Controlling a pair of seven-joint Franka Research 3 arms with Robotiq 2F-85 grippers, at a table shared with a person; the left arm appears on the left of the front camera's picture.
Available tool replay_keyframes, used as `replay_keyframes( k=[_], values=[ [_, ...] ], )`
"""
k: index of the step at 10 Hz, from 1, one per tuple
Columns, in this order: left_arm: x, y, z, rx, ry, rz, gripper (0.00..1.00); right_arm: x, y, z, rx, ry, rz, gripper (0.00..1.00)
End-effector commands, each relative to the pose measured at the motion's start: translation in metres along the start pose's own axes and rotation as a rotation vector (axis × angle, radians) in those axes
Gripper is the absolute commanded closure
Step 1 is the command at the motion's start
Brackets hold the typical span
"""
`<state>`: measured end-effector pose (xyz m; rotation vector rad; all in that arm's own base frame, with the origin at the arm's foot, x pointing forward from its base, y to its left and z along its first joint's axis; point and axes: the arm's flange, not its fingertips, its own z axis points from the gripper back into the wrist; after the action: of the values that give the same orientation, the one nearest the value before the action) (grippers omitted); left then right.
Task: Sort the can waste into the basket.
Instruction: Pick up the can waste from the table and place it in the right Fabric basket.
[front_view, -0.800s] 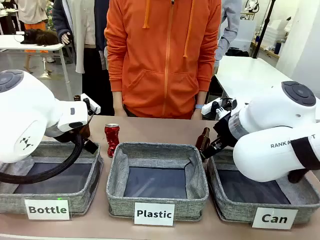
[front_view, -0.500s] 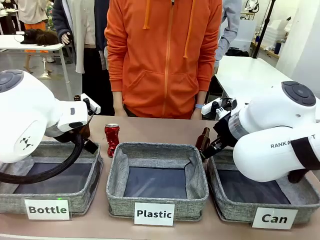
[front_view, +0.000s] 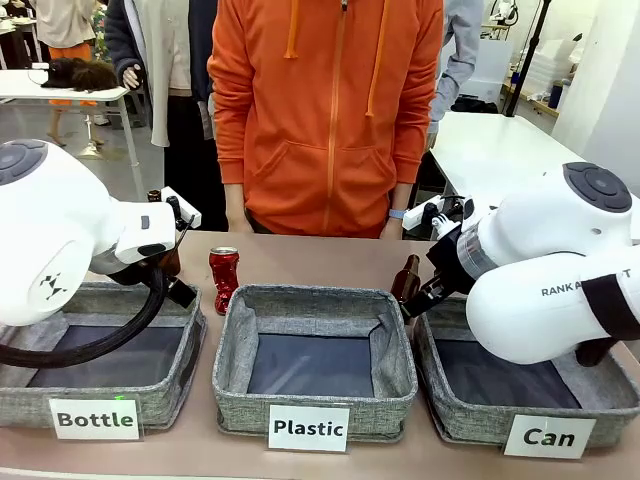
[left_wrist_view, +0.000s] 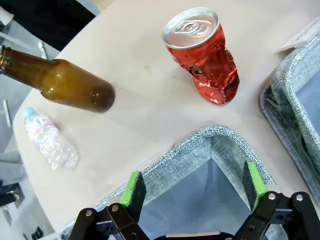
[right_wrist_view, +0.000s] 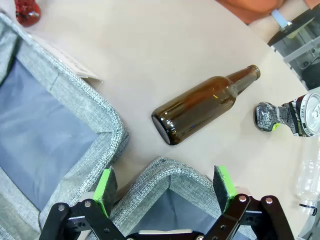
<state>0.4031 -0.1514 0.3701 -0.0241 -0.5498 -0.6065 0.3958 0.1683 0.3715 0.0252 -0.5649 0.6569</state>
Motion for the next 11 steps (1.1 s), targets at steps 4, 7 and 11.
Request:
replay_keyframes(
  k=[4, 7, 11],
  values=[
    [0.0, 0.0, 0.0, 0.0, 0.0, 0.0, 0.0, 0.0, 0.0, 0.0, 0.0, 0.0, -0.001, 0.0],
    [0.0, 0.0, 0.0, 0.0, 0.0, 0.0, 0.0, 0.0, 0.0, 0.0, 0.0, 0.0, -0.001, 0.0],
    [-0.004, -0.003, 0.015, 0.022, -0.007, -0.054, 0.0, 0.005, 0.006, 0.009, -0.043, 0.119, -0.041, 0.0]
  ],
)
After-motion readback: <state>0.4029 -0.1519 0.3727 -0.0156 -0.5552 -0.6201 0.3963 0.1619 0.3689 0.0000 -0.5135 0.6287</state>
